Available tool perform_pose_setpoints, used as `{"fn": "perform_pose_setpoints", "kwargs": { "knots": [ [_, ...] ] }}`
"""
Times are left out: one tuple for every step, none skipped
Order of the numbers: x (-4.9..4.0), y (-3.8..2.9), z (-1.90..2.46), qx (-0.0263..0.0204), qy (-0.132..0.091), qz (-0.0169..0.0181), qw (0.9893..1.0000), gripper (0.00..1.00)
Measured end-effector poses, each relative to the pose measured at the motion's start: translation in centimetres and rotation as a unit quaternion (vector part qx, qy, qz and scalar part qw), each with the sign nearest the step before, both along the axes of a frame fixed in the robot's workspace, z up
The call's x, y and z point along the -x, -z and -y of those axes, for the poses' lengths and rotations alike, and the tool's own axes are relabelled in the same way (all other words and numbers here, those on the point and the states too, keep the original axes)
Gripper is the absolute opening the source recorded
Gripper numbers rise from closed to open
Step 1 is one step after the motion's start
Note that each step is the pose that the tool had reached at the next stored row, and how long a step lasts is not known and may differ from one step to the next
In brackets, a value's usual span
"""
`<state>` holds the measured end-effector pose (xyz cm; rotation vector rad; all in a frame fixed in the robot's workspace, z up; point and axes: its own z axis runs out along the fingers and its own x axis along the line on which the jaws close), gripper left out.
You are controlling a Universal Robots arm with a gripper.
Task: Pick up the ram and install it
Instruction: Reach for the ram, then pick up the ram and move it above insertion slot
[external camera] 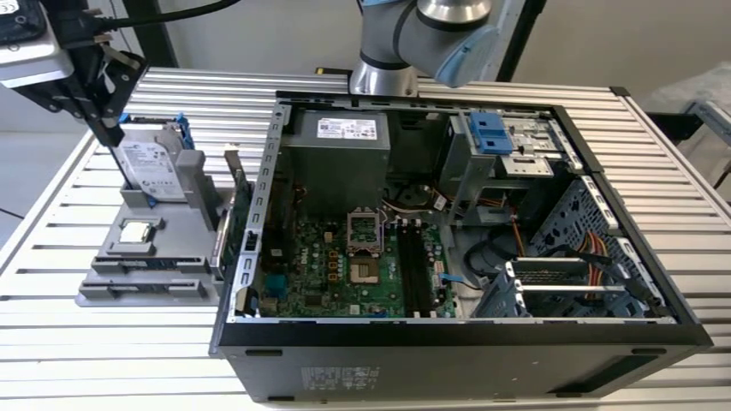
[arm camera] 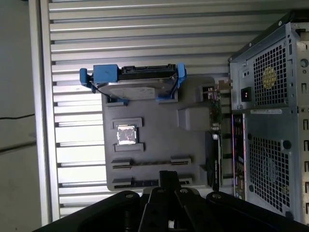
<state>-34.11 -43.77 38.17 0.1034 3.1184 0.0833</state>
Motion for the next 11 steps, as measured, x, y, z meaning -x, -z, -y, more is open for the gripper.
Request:
{"fn": "perform_pose_setpoints", "kwargs": {
  "knots": [
    [-0.01, 0.00, 0.09, 0.0000, 0.000, 0.0000, 1.0000, 0.00],
    [0.00, -0.01, 0.15, 0.0000, 0.000, 0.0000, 1.0000, 0.00],
    [0.00, -0.01, 0.16, 0.0000, 0.000, -0.0001, 1.0000, 0.00],
    [0.00, -0.01, 0.16, 0.0000, 0.000, 0.0000, 1.0000, 0.00],
    [-0.01, 0.00, 0.18, 0.0000, 0.000, 0.0000, 1.0000, 0.00],
    [0.00, 0.00, 0.19, 0.0000, 0.000, 0.0000, 1.0000, 0.00],
    [-0.01, 0.00, 0.20, 0.0000, 0.000, 0.0000, 1.0000, 0.00],
    [-0.01, 0.00, 0.20, 0.0000, 0.000, 0.0000, 1.0000, 0.00],
    [-0.01, 0.00, 0.20, 0.0000, 0.000, 0.0000, 1.0000, 0.00],
    [-0.01, 0.00, 0.20, 0.0000, 0.000, 0.0000, 1.0000, 0.00],
    [-0.01, 0.00, 0.20, 0.0000, 0.000, 0.0000, 1.0000, 0.00]
  ]
}}
